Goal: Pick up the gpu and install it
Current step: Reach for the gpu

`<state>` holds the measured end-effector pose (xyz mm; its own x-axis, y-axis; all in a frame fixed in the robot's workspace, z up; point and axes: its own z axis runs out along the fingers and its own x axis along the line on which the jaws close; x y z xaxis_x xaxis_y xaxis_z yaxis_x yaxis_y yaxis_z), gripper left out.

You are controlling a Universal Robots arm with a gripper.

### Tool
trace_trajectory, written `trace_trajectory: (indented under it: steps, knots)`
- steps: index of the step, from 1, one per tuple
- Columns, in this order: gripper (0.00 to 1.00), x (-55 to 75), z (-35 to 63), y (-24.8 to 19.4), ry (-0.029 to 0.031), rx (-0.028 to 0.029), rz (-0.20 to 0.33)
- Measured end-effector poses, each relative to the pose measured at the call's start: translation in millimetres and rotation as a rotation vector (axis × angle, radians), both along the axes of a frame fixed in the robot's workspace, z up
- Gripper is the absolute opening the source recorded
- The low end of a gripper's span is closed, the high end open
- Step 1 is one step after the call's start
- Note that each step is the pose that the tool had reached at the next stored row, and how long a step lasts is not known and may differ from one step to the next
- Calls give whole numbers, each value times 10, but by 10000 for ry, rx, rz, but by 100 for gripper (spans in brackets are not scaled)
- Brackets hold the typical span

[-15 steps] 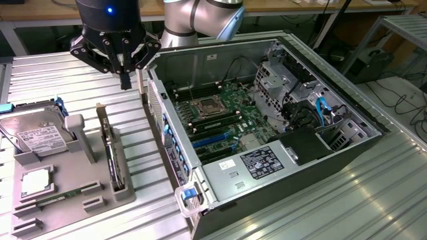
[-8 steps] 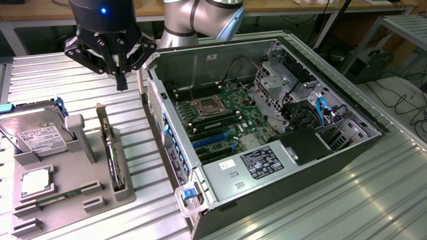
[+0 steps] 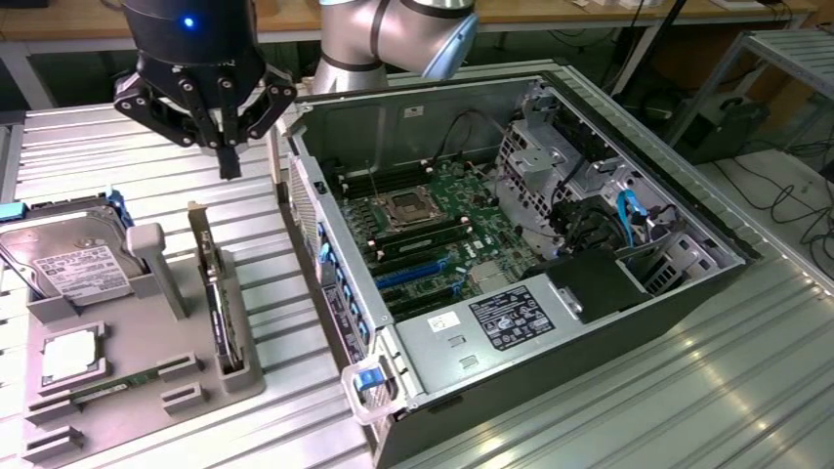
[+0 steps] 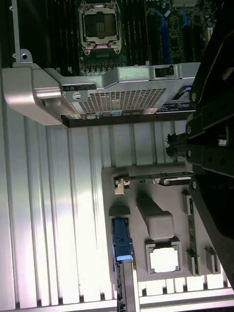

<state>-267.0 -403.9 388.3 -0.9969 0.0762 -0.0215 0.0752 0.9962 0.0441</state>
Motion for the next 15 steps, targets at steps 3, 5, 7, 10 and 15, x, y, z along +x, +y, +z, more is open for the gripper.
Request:
trace_trajectory:
  steps: [3,5,7,10,15]
  knots:
    - [11,-30,-2,-5,0,0,0]
    - [11,-49,-3,-10,0,0,0]
    - [11,-65,-4,-22,0,0,1]
    - [11,-97,-5,-52,0,0,-1]
    - [11,-139,-7,-92,1,0,0]
